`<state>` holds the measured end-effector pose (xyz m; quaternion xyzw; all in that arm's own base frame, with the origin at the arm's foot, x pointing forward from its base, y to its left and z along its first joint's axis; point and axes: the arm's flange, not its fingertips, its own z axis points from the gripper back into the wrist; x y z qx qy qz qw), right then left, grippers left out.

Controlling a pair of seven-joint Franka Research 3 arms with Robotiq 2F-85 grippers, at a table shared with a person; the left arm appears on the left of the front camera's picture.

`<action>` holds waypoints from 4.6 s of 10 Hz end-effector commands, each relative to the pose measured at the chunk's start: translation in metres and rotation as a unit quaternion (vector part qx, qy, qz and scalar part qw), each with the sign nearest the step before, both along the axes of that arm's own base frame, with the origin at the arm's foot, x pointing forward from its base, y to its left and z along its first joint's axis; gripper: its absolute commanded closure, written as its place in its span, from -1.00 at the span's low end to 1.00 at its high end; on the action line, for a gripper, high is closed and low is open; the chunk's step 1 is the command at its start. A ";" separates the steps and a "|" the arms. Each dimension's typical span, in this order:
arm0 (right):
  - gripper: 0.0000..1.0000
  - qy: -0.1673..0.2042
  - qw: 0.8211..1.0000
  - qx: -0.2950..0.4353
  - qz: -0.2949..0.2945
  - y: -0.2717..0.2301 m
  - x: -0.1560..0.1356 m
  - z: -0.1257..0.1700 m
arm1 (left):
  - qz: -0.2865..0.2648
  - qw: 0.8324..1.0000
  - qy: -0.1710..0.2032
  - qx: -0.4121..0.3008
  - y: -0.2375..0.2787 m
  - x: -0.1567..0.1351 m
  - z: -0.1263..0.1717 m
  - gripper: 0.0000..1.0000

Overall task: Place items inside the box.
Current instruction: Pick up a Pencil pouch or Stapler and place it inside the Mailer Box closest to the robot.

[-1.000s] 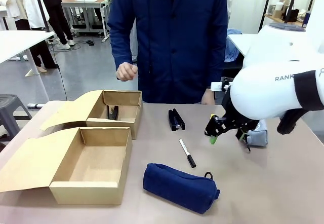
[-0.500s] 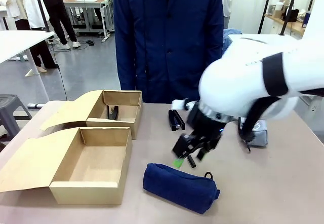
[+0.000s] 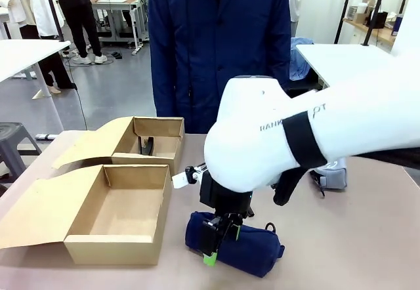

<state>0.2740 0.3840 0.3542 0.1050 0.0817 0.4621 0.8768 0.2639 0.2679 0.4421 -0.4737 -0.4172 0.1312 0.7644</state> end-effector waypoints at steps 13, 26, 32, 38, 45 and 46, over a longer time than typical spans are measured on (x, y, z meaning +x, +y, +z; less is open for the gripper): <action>-1.00 -0.128 0.991 -0.049 -0.008 -0.010 0.039 -0.029 | 0.000 1.000 -0.018 0.000 0.000 0.001 -0.001 -1.00; 1.00 -0.055 0.985 -0.072 -0.146 -0.036 0.015 0.064 | 0.000 1.000 -0.018 0.000 0.000 0.001 -0.001 -1.00; 0.93 -0.058 0.974 -0.054 -0.212 -0.060 -0.015 0.116 | 0.000 1.000 -0.018 0.000 0.000 0.001 -0.001 -1.00; 0.93 -0.078 0.894 -0.088 -0.432 0.161 0.044 0.112 | 0.000 1.000 -0.018 0.000 0.000 0.001 -0.001 -1.00; 0.93 -0.064 0.873 -0.056 -0.480 0.160 0.049 0.089 | 0.000 1.000 -0.018 0.000 0.000 0.001 -0.001 -1.00; 0.93 -0.054 0.865 -0.036 -0.498 0.163 0.059 0.098 | 0.000 1.000 -0.018 0.000 0.000 0.001 -0.001 -1.00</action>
